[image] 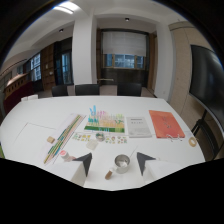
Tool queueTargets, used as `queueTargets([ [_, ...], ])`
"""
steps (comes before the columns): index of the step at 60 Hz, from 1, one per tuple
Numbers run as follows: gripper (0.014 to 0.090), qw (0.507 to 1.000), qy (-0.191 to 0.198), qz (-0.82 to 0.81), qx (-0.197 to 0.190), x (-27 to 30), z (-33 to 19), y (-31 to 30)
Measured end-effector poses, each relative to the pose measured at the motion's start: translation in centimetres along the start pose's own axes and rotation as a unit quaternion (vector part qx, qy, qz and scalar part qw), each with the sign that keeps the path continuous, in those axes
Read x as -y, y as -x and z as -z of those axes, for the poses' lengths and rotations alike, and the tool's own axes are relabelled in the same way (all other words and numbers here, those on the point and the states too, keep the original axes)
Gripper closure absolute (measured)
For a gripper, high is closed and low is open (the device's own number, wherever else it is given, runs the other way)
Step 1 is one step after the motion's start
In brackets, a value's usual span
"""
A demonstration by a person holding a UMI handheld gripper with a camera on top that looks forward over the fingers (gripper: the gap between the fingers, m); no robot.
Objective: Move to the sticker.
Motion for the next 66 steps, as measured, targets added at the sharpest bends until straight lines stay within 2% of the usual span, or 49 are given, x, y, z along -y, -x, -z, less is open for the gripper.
queueTargets([
  [14, 0.0194, 0.999, 0.047, 0.001, -0.018, -0.3, -14.5, -1.8],
  [27, 0.0195, 0.995, 0.104, 0.002, -0.012, -3.9, -22.8, -1.4],
  [43, 0.0197, 0.992, 0.130, -0.002, -0.010, -5.8, -26.8, -1.7],
  [66, 0.0194, 0.990, 0.138, 0.000, -0.003, -6.8, -27.4, -1.6],
])
